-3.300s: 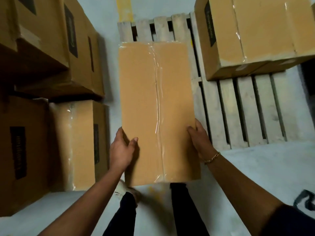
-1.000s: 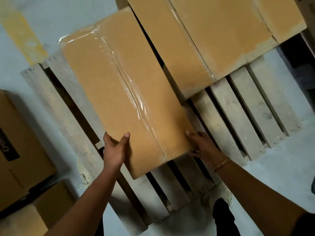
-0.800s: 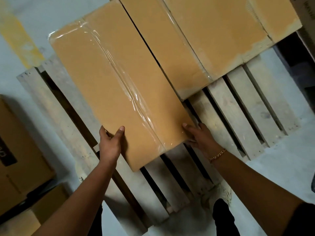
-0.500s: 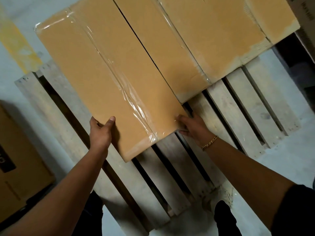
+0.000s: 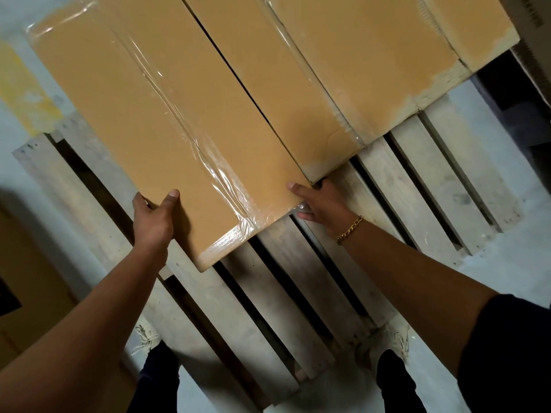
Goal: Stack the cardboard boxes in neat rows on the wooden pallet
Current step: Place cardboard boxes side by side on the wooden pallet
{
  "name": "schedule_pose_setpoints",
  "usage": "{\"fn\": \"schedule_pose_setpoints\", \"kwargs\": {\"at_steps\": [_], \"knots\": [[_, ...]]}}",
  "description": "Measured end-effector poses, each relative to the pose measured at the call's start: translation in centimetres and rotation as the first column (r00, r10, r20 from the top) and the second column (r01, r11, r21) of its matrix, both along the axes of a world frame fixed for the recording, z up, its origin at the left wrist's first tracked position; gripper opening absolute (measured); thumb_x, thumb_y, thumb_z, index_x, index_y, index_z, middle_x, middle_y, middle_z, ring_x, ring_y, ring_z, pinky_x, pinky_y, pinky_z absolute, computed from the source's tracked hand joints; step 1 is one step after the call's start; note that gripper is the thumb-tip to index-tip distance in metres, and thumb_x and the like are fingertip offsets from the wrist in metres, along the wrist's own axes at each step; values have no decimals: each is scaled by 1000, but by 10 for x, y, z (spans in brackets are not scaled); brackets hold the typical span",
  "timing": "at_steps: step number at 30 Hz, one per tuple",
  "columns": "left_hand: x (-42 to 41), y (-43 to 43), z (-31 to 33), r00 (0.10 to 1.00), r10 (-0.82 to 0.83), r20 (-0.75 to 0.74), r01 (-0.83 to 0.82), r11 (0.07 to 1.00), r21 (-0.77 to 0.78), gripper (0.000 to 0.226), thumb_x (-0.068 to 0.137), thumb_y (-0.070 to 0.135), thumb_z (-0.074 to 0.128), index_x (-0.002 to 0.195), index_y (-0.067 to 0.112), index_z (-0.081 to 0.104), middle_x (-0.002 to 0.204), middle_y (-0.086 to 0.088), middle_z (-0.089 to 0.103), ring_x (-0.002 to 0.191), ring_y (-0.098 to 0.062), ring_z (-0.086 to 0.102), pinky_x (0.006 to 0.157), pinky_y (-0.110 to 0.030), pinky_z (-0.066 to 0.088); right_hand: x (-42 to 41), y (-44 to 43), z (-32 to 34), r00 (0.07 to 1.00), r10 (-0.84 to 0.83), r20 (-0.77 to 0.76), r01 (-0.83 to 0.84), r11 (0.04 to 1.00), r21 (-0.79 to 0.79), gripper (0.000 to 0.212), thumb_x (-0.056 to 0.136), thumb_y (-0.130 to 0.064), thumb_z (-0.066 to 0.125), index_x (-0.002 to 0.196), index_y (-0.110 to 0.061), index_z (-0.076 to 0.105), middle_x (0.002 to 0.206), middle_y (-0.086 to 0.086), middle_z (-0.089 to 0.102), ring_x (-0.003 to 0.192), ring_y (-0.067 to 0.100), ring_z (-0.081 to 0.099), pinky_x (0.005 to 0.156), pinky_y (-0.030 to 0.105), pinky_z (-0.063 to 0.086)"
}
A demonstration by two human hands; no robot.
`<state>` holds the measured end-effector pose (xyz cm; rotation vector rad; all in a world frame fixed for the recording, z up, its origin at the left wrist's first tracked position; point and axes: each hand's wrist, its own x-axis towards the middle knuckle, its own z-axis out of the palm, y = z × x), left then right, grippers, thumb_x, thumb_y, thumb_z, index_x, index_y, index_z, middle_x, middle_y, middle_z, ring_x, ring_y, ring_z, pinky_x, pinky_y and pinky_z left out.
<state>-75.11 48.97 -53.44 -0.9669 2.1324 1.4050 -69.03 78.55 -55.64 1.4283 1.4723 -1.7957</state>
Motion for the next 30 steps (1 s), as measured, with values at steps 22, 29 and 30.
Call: {"fn": "schedule_pose_setpoints", "kwargs": {"at_steps": [22,29,30], "knots": [[-12,-7,-13,999,-40,-27,38,998,-57,62,96,45,68,147,24,41,129,4,53,126,-25,52,110,-57,45,-7,-9,6,999,-36,10,34,994,101,90,69,-44,92,140,-11,47,136,4,53,120,22,58,52,28,59],[-5,-2,-4,998,-60,-3,60,998,-22,62,100,40,63,152,22,34,144,-4,51,134,-30,48,114,-57,42,-5,-12,8,1000,-7,4,6,994,105,92,63,-52,92,133,-9,52,130,12,60,111,28,66,51,30,57],[-2,-2,-2,998,-62,4,63,998,-4,61,100,40,63,152,22,34,145,-5,51,133,-30,49,113,-57,42,-3,-13,12,1000,-9,1,9,996,93,83,69,-47,90,132,-9,52,129,14,62,109,30,69,50,29,57]]}}
